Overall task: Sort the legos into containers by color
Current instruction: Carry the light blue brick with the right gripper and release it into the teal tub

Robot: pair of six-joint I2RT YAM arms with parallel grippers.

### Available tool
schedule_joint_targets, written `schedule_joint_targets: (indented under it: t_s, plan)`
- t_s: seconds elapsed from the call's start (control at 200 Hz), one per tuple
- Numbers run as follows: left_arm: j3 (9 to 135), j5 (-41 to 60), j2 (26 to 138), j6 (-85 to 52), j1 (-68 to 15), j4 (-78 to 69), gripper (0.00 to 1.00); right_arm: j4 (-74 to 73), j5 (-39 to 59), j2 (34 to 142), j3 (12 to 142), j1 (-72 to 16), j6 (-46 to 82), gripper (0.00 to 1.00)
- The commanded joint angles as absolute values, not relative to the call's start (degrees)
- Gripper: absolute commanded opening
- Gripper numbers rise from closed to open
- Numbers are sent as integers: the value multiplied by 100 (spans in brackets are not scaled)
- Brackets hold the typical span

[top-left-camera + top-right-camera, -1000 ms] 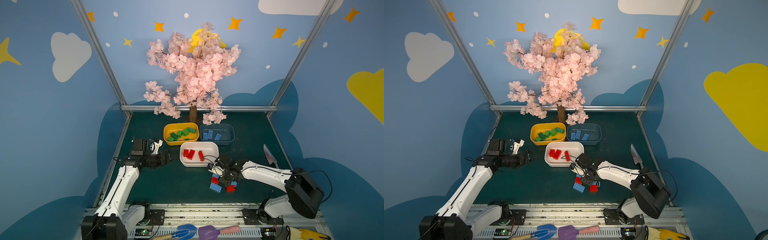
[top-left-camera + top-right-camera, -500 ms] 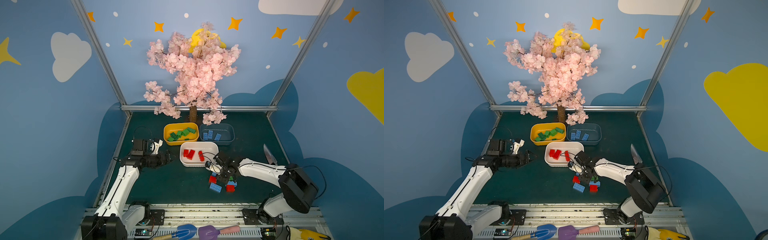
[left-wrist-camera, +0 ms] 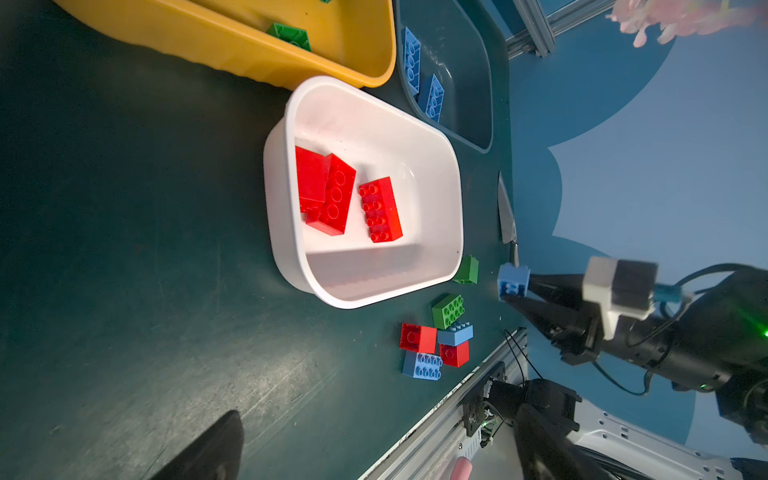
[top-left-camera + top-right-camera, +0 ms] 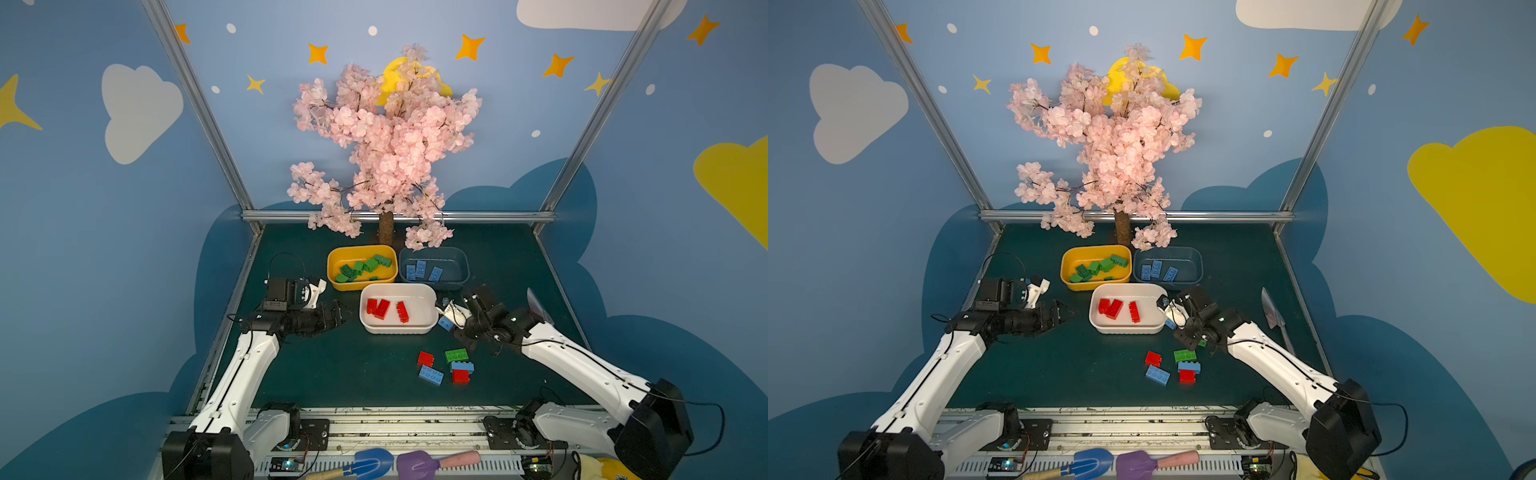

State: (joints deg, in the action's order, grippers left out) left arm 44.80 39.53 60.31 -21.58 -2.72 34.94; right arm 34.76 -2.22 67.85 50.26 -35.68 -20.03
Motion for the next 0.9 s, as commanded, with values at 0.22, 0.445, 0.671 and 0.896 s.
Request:
schedule_joint_targets:
  t_s: [0.22, 0.445, 0.671, 0.896]
  plan:
    - [4830, 4024, 6263, -2605, -839, 2864, 100, 2732, -288, 8635, 6675, -2438, -2477, 21]
    - [5104, 3966, 6541, -2578, -1028, 2870, 100, 2139, -135, 10037, 7744, -2112, -2916, 21]
    - [5330, 3834, 6450, -2437, -1042, 3265, 100, 1743, -123, 11456, 8826, -1970, -3434, 21]
    - [5219, 3711, 6139, -2432, -1028, 3521, 100, 1617, -378, 12305, 9607, -1969, -3868, 32]
